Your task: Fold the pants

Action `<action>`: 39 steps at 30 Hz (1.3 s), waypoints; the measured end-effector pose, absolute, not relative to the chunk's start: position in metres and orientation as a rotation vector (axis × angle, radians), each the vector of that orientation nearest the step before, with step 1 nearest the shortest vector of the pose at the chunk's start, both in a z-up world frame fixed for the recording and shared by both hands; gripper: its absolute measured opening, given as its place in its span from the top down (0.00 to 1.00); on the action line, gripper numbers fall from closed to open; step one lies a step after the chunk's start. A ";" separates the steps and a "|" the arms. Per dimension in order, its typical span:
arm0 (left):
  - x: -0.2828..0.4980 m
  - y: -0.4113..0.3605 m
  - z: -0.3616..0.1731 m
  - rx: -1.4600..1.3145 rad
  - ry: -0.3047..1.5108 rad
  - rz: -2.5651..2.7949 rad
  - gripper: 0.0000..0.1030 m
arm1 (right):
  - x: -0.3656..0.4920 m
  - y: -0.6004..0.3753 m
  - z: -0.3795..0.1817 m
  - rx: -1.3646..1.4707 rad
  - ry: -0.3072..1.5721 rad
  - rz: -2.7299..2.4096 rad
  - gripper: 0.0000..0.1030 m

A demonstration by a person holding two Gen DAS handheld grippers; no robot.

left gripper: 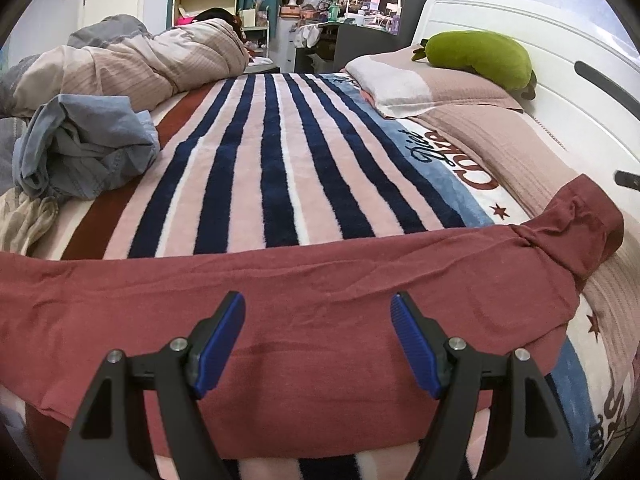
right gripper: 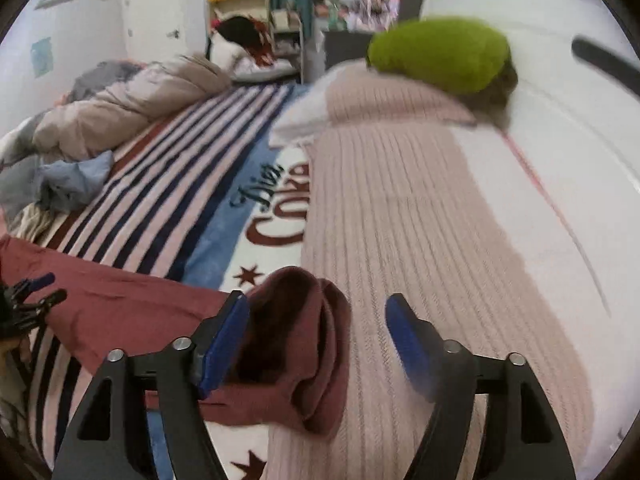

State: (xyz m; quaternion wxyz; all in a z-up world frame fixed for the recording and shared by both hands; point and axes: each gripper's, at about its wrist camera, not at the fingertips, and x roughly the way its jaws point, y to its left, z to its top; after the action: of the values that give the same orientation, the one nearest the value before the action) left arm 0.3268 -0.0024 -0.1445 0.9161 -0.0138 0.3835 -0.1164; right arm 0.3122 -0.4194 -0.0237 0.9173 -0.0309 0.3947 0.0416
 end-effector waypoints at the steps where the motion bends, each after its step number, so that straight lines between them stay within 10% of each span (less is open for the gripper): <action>1: 0.327 -0.002 -0.144 -0.032 0.790 -0.241 0.30 | 0.305 -0.413 -0.024 -0.070 0.804 0.103 0.23; 7: 0.327 0.001 -0.143 -0.044 0.785 -0.239 0.30 | 0.289 -0.375 -0.067 -0.242 0.866 0.091 0.31; 10: 0.326 0.001 -0.142 -0.041 0.780 -0.234 0.30 | 0.304 -0.392 -0.085 -0.211 0.881 0.021 0.83; 22: 0.325 0.015 -0.134 -0.039 0.761 -0.180 0.30 | 0.287 -0.452 -0.075 -0.059 0.802 -0.151 0.47; 39: 0.250 0.164 -0.142 -0.431 0.823 0.161 0.22 | 0.270 -0.420 -0.093 0.205 0.808 -0.003 0.34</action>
State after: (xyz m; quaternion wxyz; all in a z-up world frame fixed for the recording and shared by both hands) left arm 0.2503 0.1641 -0.1417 0.8909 -0.2076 0.3966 0.0776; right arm 0.2703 -0.4199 -0.0930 0.9143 0.0996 0.3925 -0.0016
